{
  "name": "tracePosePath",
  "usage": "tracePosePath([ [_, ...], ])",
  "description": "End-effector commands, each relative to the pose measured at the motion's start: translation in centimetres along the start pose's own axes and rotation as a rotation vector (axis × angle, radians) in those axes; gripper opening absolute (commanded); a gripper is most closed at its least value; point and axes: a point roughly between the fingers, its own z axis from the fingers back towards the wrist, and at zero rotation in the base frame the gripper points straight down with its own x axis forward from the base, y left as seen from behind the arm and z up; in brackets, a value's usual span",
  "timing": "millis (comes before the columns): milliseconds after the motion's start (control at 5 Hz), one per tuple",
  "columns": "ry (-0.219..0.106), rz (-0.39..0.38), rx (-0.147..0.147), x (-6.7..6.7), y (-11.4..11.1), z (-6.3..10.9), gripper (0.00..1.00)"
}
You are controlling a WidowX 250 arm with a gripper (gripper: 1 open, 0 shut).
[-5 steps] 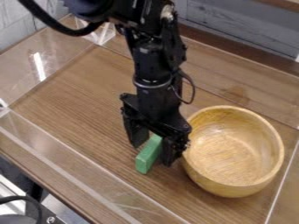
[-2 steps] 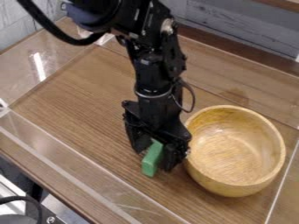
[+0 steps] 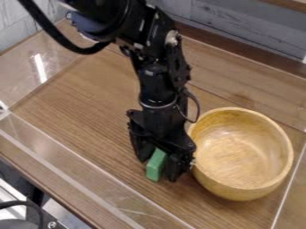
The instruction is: Put the green block in the brown bowl
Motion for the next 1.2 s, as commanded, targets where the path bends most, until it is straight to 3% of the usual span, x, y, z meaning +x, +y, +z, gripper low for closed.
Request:
tracePosePath([
  [0, -0.033, -0.013, 0.001, 0.6, -0.2, 0.3, 0.0],
  [1000, -0.021, 0.049, -0.007, 1.0, 0.5, 1.8, 0.0],
])
